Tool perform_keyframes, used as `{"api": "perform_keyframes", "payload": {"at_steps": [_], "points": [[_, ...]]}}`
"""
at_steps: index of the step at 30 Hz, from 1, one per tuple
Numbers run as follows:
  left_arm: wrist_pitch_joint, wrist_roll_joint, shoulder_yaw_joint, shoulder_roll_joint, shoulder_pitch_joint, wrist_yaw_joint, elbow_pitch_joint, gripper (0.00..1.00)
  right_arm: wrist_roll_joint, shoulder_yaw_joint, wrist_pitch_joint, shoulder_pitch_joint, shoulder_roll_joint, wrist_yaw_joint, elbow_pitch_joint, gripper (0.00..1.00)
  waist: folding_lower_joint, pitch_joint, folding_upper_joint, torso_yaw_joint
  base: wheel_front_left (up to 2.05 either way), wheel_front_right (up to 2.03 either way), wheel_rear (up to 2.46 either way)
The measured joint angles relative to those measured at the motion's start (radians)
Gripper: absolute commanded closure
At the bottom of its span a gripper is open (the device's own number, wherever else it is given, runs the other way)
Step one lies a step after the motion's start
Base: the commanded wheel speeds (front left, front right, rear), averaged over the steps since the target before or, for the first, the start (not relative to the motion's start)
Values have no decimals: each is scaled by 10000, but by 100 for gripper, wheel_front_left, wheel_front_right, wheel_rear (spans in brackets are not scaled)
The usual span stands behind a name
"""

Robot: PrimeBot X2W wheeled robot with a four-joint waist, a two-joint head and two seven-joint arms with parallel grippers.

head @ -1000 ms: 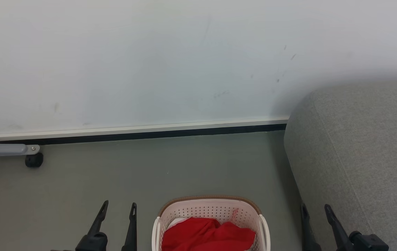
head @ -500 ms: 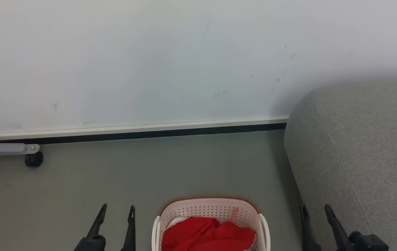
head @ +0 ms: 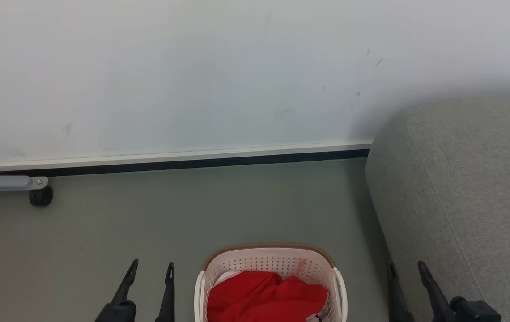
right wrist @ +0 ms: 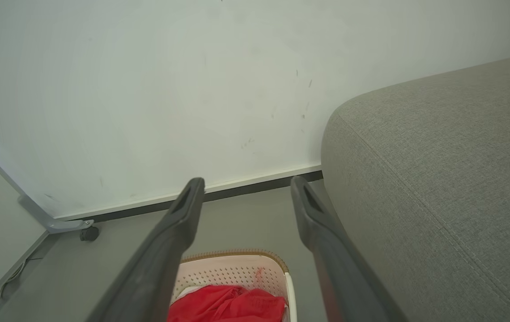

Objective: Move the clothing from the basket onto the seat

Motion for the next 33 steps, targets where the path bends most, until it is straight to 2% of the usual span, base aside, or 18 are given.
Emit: {"api": "perform_keyframes", "payload": {"at_steps": [14,33], "points": [[-29,456,-186,215,-1292,-349,-184,0,-8,-318,-2,-590,-6,29,-614,0,1,1329,0,-51,0,0,0],[295,1076,-1074,65,-3708,-1053,1699,0,-261,-986,-71,-2772,-178,27,-1363,0,2,4042,2,-437,0,0,0]]}}
